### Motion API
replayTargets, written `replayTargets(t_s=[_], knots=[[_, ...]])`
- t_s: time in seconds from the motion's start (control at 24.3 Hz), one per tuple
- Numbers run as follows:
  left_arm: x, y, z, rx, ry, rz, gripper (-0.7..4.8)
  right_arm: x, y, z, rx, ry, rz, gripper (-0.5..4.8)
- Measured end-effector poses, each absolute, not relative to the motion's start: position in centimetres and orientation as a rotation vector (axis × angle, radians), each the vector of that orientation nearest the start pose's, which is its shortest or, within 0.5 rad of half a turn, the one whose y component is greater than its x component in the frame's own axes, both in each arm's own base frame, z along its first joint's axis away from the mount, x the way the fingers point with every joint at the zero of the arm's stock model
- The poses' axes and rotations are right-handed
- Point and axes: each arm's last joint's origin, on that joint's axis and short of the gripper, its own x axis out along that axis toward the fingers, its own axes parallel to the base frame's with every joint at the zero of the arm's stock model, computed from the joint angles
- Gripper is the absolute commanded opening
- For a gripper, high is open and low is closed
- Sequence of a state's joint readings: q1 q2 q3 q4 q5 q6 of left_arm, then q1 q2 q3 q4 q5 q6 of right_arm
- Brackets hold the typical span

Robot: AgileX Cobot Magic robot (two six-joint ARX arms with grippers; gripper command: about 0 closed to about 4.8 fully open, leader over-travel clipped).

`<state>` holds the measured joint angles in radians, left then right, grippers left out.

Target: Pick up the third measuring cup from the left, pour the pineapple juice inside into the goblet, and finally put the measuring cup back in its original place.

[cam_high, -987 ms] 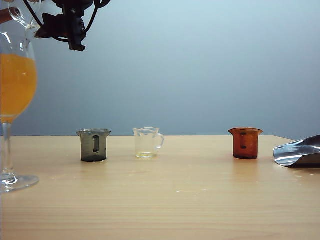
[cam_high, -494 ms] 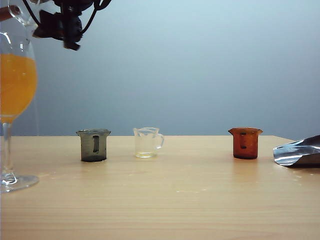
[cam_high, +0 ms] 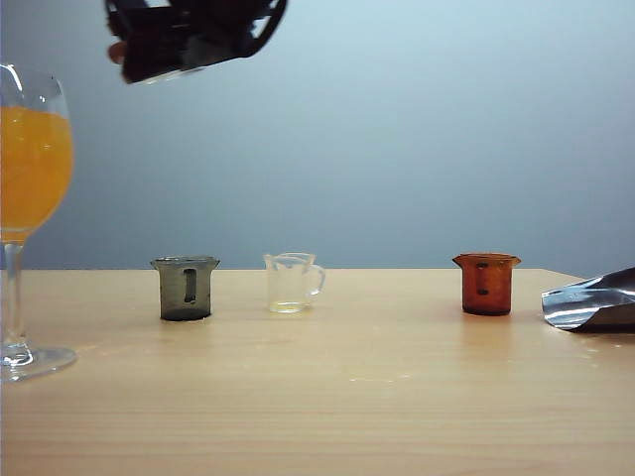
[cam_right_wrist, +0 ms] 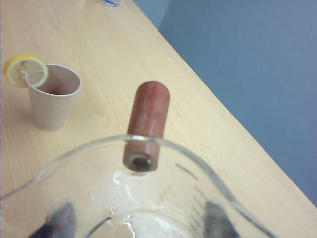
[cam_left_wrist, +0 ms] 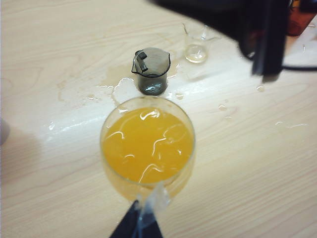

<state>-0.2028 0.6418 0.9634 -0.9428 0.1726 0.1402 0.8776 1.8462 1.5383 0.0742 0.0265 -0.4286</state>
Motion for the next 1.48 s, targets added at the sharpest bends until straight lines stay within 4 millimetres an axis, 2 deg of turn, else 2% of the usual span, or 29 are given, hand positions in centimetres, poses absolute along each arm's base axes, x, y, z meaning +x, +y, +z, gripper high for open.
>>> replayTargets(t_s=[0.16, 0.25, 0.29, 0.33, 0.45, 0.49, 0.62, 0.74, 0.86, 1.03, 1.11, 1.23, 1.32, 1.48], knots=[[9.7, -2.5, 34.0, 0.144, 0.599, -0.407, -0.03, 28.2, 30.6, 32.3, -0.450, 0.082, 0.877, 1.96], [9.7, -2.5, 34.0, 0.144, 0.597, -0.407, -0.03, 28.9, 28.2, 32.2, -0.403, 0.137, 0.840, 1.88], [9.7, -2.5, 34.0, 0.143, 0.598, -0.407, -0.03, 29.0, 26.5, 31.6, -0.370, 0.174, 0.811, 1.88], [9.7, -2.5, 34.0, 0.144, 0.598, -0.406, -0.03, 29.0, 25.7, 31.2, -0.352, 0.191, 0.799, 1.88], [9.7, -2.5, 34.0, 0.144, 0.598, -0.407, -0.03, 27.7, 21.7, 28.5, -0.229, 0.246, 0.713, 1.76], [9.7, -2.5, 34.0, 0.143, 0.598, -0.406, -0.03, 27.0, 20.7, 27.8, -0.201, 0.243, 0.673, 1.35], [9.7, -2.5, 34.0, 0.143, 0.598, -0.408, -0.03, 25.5, 18.7, 25.0, -0.132, 0.208, 0.495, 1.16], [9.7, -2.5, 34.0, 0.143, 0.598, -0.408, -0.03, 24.8, 18.1, 21.9, -0.083, 0.246, 0.428, 1.16], [9.7, -2.5, 34.0, 0.143, 0.598, -0.408, -0.03, 25.5, 18.5, 20.0, -0.063, 0.264, 0.412, 1.16], [9.7, -2.5, 34.0, 0.143, 0.598, -0.408, -0.03, 27.6, 18.9, 16.4, -0.019, 0.243, 0.372, 1.17], [9.7, -2.5, 34.0, 0.143, 0.597, -0.408, -0.03, 29.0, 18.6, 13.9, 0.025, 0.225, 0.310, 1.18], [9.7, -2.5, 34.0, 0.143, 0.598, -0.408, -0.03, 30.2, 18.7, 12.2, 0.045, 0.194, 0.281, 1.22], [9.7, -2.5, 34.0, 0.143, 0.598, -0.408, -0.03, 31.4, 19.0, 11.9, 0.054, 0.177, 0.272, 1.62], [9.7, -2.5, 34.0, 0.143, 0.598, -0.408, -0.03, 33.5, 19.6, 10.8, 0.056, 0.173, 0.251, 1.62]])
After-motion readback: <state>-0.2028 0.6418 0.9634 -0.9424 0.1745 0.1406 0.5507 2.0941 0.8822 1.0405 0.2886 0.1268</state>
